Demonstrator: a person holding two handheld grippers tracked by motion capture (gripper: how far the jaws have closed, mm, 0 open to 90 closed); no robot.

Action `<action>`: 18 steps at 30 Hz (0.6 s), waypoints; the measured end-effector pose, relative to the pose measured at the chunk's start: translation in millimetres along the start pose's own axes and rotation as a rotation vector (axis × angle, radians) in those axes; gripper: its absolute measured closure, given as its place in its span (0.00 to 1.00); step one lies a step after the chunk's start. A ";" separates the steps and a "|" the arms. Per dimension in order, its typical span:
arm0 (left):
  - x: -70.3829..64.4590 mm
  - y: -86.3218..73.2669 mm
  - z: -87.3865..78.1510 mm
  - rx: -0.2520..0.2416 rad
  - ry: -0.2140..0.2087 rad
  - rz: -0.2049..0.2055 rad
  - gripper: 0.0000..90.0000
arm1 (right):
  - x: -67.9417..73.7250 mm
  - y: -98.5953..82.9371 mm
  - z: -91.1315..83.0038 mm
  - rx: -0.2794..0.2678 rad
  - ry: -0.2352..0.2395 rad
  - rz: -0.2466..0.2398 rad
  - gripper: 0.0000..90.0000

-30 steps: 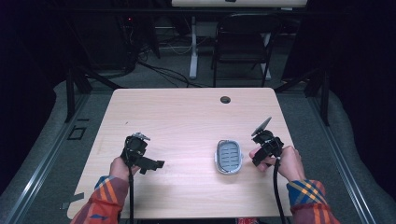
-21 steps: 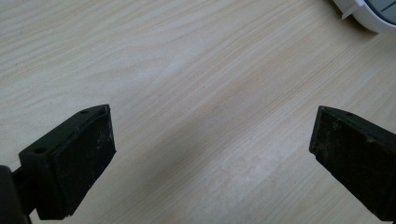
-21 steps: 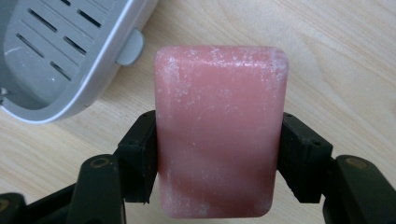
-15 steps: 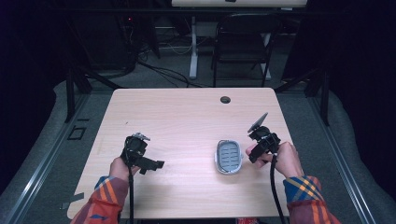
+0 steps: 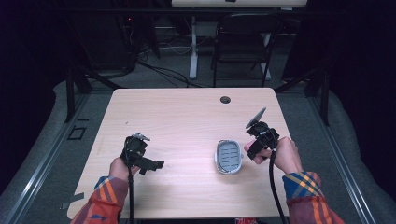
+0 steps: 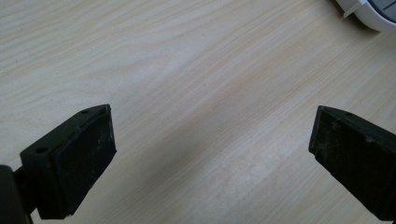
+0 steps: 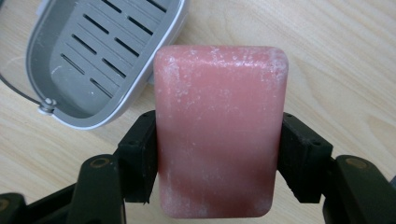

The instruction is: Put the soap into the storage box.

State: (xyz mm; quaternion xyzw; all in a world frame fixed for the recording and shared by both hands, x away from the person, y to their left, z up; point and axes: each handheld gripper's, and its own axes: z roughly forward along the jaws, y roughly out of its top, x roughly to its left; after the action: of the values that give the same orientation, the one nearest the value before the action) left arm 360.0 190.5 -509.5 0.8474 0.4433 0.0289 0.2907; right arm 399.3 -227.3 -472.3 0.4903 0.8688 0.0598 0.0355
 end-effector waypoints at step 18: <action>0.4 -0.1 -0.5 -0.001 0.002 0.003 0.01 | 3.4 12.0 -19.4 -0.016 0.018 -0.005 0.42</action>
State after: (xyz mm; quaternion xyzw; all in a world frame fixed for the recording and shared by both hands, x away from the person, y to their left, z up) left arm 360.0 191.0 -509.3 0.8479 0.4424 0.0301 0.2906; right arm 405.4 -219.6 -451.4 0.4871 0.8698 0.0710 0.0319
